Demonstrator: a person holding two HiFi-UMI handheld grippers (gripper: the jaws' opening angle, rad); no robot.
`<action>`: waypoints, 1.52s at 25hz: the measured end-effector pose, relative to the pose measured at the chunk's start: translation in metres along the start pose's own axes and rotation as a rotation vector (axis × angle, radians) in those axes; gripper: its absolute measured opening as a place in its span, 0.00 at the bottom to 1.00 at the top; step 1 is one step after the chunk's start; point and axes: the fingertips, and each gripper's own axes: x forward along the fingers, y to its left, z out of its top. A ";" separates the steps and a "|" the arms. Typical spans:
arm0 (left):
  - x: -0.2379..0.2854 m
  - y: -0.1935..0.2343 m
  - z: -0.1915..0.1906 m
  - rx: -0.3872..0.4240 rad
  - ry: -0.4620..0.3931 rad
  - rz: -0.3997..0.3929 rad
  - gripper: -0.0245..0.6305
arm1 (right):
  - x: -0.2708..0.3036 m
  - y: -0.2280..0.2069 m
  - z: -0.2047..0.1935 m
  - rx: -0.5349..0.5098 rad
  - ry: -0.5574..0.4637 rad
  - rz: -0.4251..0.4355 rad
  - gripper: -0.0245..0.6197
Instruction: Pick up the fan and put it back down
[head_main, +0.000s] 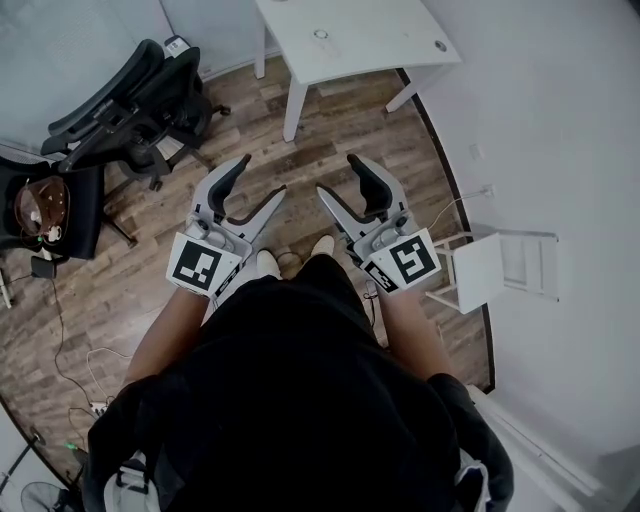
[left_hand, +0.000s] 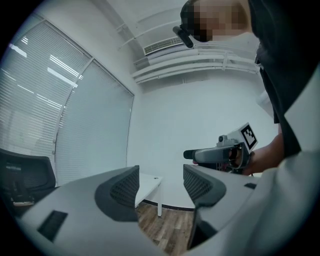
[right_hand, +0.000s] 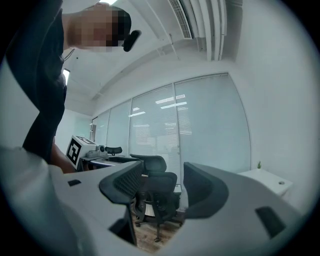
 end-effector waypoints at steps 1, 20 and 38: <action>0.003 0.001 0.002 0.001 -0.008 -0.002 0.48 | 0.002 -0.003 -0.001 0.002 0.002 -0.002 0.45; 0.152 0.070 0.006 0.011 0.016 0.057 0.45 | 0.074 -0.164 -0.011 0.027 -0.009 0.048 0.45; 0.292 0.081 0.008 0.009 0.034 0.119 0.42 | 0.095 -0.310 -0.020 0.072 -0.006 0.110 0.45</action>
